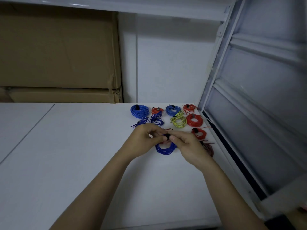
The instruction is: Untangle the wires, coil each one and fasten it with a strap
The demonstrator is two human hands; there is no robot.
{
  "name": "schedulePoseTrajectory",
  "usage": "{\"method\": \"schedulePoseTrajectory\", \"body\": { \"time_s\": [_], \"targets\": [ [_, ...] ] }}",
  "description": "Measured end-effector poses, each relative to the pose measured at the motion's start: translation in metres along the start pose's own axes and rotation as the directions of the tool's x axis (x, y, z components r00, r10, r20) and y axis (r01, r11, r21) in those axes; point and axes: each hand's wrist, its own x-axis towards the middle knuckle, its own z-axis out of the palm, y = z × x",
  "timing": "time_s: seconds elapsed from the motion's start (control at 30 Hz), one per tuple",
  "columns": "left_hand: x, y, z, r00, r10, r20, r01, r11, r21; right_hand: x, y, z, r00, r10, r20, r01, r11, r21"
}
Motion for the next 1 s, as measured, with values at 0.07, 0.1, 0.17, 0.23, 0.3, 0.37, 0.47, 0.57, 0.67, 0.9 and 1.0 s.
{"method": "schedulePoseTrajectory", "body": {
  "time_s": [0.07,0.1,0.17,0.23,0.3,0.37,0.47,0.57,0.67,0.9,1.0],
  "targets": [
    [0.003,-0.002,0.011,0.999,-0.035,-0.033,0.033,0.997,-0.069,-0.006,0.008,-0.003,0.998,-0.015,-0.067,0.019,0.998,0.061],
    [0.004,-0.003,0.016,0.997,-0.052,-0.062,0.047,0.995,-0.089,-0.009,0.011,-0.002,0.994,-0.017,-0.111,0.027,0.996,0.085],
    [0.008,-0.003,0.029,0.992,-0.069,-0.103,0.058,0.993,-0.106,-0.013,0.018,0.001,0.972,0.009,-0.234,0.021,0.992,0.124],
    [0.014,-0.004,0.041,0.989,-0.094,-0.113,0.079,0.988,-0.13,-0.014,0.023,0.004,0.931,0.034,-0.363,0.002,0.995,0.097],
    [0.019,-0.006,0.051,0.988,-0.14,-0.072,0.128,0.98,-0.15,-0.014,0.029,0.001,0.89,0.049,-0.454,-0.059,0.998,-0.007],
    [0.023,-0.012,0.053,0.982,-0.186,0.003,0.185,0.977,-0.109,-0.009,0.031,-0.01,0.871,0.064,-0.486,-0.151,0.978,-0.143],
    [0.029,-0.029,0.046,0.991,-0.134,-0.022,0.135,0.951,0.279,0.009,0.027,-0.036,0.872,-0.006,-0.49,-0.215,0.895,-0.392],
    [0.031,-0.041,0.041,0.996,-0.092,0.007,0.072,0.828,0.556,0.037,0.02,-0.051,0.899,0.016,-0.438,-0.26,0.825,-0.502],
    [0.032,-0.049,0.042,0.986,-0.163,0.046,0.103,0.794,0.599,0.064,0.024,-0.048,0.917,0.181,-0.355,-0.367,0.731,-0.575],
    [0.03,-0.06,0.036,0.984,-0.18,-0.007,0.146,0.775,0.615,0.067,0.039,-0.03,0.959,0.208,-0.191,-0.282,0.688,-0.669],
    [0.031,-0.063,0.035,0.982,-0.187,0.0,0.146,0.767,0.625,0.058,0.04,-0.031,0.975,0.161,-0.156,-0.222,0.771,-0.596]
  ]
}}
